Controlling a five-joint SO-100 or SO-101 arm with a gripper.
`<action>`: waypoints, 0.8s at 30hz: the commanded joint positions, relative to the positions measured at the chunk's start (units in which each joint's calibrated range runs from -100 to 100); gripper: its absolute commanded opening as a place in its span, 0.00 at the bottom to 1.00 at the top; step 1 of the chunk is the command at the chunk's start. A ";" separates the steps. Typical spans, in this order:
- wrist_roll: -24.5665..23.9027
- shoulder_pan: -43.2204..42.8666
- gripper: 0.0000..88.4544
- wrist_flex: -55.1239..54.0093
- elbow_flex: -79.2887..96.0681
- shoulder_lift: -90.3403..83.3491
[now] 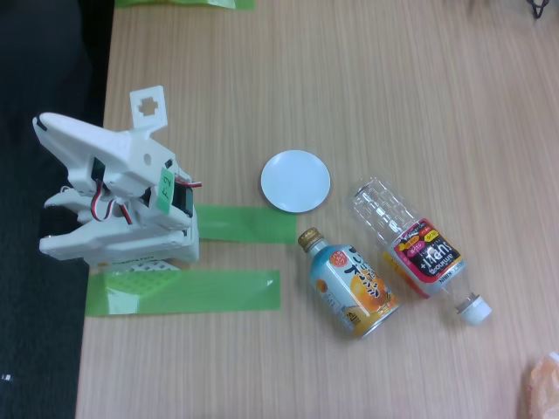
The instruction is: Pick up the plastic bottle and stand it up on the white place
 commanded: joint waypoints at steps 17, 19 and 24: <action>0.02 0.08 0.02 1.48 0.27 0.42; -0.04 0.00 0.02 1.48 0.09 0.42; -0.04 -0.14 0.02 2.25 -4.71 0.42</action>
